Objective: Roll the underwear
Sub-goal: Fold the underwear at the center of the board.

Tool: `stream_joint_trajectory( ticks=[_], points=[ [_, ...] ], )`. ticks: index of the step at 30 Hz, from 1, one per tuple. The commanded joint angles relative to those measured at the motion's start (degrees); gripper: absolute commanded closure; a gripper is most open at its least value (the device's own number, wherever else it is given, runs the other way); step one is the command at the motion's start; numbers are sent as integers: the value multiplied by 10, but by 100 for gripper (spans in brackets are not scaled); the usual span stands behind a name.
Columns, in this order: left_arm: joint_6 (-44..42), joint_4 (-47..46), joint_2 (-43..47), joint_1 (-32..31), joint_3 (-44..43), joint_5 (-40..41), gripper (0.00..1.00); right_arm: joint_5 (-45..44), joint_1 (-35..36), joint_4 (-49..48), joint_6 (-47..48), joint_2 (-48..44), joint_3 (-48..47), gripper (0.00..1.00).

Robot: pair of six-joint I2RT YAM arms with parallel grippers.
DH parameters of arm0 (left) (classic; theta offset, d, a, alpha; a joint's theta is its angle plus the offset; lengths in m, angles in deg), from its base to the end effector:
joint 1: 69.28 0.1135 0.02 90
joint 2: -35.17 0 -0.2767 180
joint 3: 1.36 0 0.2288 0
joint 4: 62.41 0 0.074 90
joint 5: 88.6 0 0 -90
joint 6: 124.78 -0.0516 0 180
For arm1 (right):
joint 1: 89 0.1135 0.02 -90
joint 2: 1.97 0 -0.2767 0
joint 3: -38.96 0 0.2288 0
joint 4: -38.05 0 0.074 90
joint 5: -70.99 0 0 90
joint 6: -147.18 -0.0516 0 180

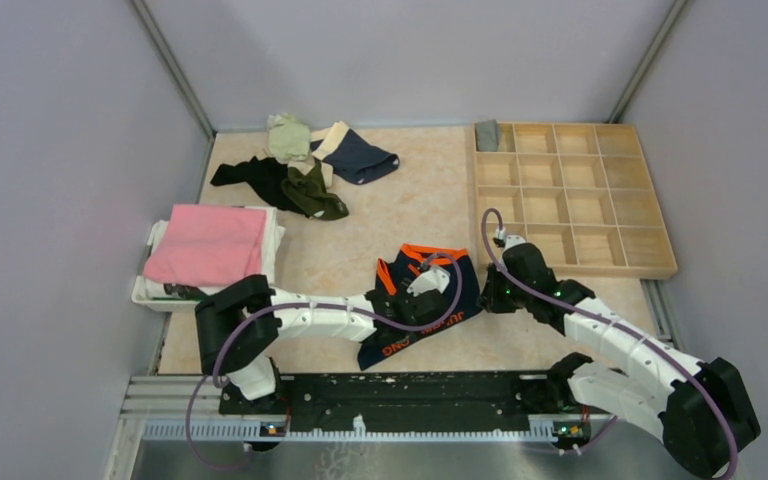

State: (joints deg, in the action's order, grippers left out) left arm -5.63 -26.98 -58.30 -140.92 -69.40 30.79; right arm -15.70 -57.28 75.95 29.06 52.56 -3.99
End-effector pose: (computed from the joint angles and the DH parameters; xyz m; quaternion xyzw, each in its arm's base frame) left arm 0.1189 -0.2780 0.1875 0.2798 0.8957 -0.0310 0.3443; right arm 0.1389 0.0894 0.1975 -0.0395 0.9370 0.1961 0.2865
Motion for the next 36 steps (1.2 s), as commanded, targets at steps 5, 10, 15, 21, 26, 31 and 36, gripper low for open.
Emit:
stream_joint_trajectory(
  ticks=[5, 10, 15, 21, 26, 31, 36],
  points=[
    [2, 1, -21, -3, -11, 4, 56, 2, 5, -14, 4, 1, -4, 100],
    [6, 7, -15, -3, -14, 19, 75, 1, 5, -15, 4, 1, -2, 100],
    [24, 28, 8, -2, -15, 67, 87, -2, 6, -16, 5, 2, -2, 100],
    [67, 75, 45, 24, 1, 116, 92, -3, 5, -15, 7, 4, -3, 100],
    [118, 107, 98, 69, 39, 133, 95, -2, 6, -15, 8, 6, -4, 100],
    [178, 153, 160, 133, 85, 142, 93, -1, 6, -13, 10, 6, -7, 100],
    [240, 219, 206, 188, 112, 161, 86, 1, 6, -13, 10, 9, -8, 100]
  ],
)
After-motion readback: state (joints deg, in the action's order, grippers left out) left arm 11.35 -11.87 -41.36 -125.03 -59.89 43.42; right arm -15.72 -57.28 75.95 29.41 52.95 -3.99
